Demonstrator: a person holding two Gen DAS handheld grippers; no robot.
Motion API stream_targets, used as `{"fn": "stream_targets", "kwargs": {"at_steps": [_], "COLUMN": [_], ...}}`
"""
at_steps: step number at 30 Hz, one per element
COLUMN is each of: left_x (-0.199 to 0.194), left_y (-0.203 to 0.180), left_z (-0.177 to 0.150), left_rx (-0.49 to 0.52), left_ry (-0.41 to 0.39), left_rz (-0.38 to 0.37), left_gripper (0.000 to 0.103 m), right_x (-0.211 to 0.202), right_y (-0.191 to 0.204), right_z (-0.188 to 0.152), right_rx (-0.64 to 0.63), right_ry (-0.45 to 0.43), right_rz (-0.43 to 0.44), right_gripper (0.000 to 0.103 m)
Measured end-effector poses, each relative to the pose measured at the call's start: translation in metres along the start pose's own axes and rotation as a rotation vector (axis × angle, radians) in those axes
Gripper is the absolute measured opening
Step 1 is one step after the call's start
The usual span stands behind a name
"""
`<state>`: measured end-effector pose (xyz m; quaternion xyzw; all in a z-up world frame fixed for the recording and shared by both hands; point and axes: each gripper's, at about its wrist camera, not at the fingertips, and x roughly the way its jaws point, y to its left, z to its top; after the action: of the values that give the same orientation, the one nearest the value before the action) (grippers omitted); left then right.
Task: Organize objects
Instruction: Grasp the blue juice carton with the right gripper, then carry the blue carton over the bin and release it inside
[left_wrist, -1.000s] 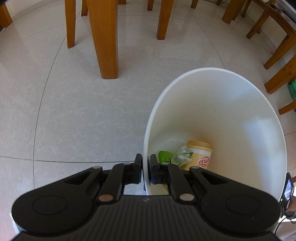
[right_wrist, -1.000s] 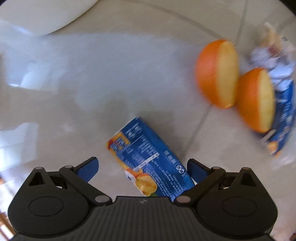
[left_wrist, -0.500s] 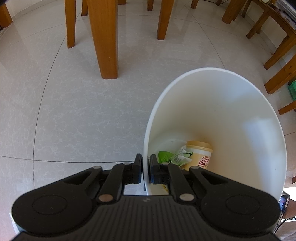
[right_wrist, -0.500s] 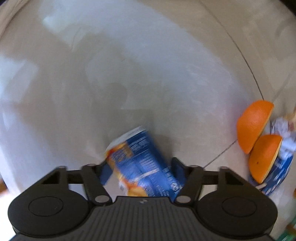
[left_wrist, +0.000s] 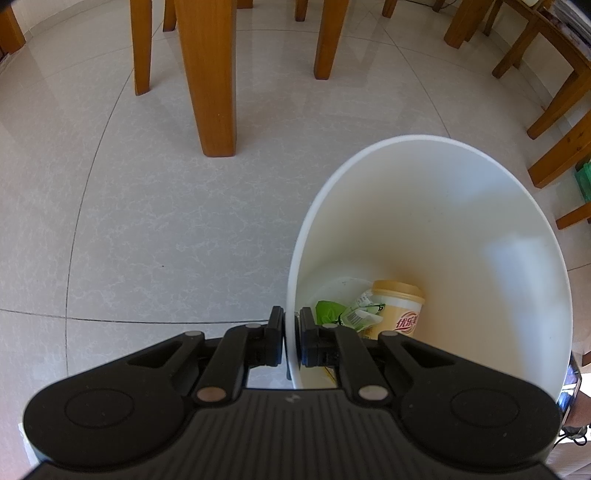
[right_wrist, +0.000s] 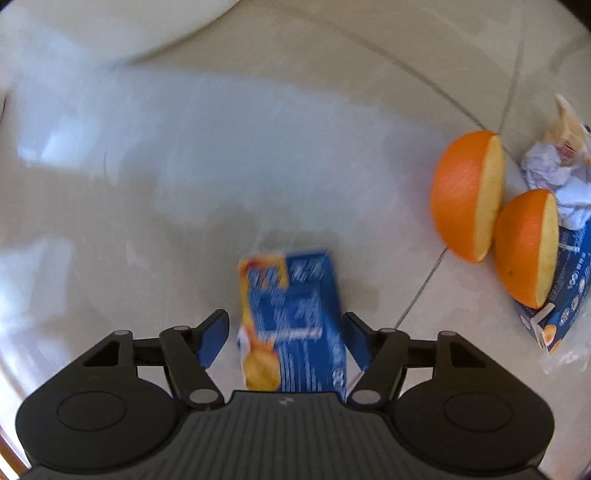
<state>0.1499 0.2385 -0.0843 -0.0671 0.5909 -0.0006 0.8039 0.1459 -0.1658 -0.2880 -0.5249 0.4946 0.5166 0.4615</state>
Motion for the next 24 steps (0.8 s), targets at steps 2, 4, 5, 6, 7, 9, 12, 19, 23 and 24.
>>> {"fn": "stream_targets", "kwargs": {"at_steps": [2,4,5,6,7,9,12,19,23,24], "left_x": [0.000,0.000,0.000,0.000,0.000,0.000,0.000,-0.002,-0.002,-0.003], "left_y": [0.000,0.000,-0.001,0.000,0.000,0.001,0.003,0.003,0.003,0.003], "left_z": [0.000,0.000,0.000,0.000,0.000,-0.001,-0.003,-0.004,-0.004,-0.004], "left_rx": [0.001,0.003,0.005,0.002,0.002,0.002,-0.003,0.010,0.014,0.017], "left_ry": [0.000,0.000,0.000,0.001,0.003,0.004,0.009,0.004,0.002,0.002], "left_rz": [0.000,0.001,0.002,0.002,0.002,0.000,0.000,0.013,0.017,0.018], "left_gripper": [0.007,0.007,0.007,0.007,0.007,0.007,0.007,0.006,0.006,0.006], "right_x": [0.000,-0.002,-0.003,-0.006,-0.008,-0.014,-0.027,-0.083,-0.132,-0.147], "right_y": [0.005,0.004,0.003,0.001,0.000,-0.003,-0.002,0.006,0.028,0.017], "right_z": [-0.003,-0.003,-0.002,-0.001,-0.001,0.000,0.001,0.007,0.038,0.041], "right_rx": [-0.034,-0.030,-0.025,-0.011,-0.002,0.010,-0.004,-0.059,-0.098,-0.108], "right_ry": [-0.008,-0.003,0.001,-0.005,-0.012,-0.012,-0.008,-0.043,-0.088,-0.103], "right_rz": [-0.026,-0.023,-0.024,-0.032,-0.034,-0.026,-0.034,-0.031,-0.020,-0.017], "right_gripper": [0.068,0.061,0.061,0.061,0.061,0.061,0.060,0.060,0.060,0.060]}}
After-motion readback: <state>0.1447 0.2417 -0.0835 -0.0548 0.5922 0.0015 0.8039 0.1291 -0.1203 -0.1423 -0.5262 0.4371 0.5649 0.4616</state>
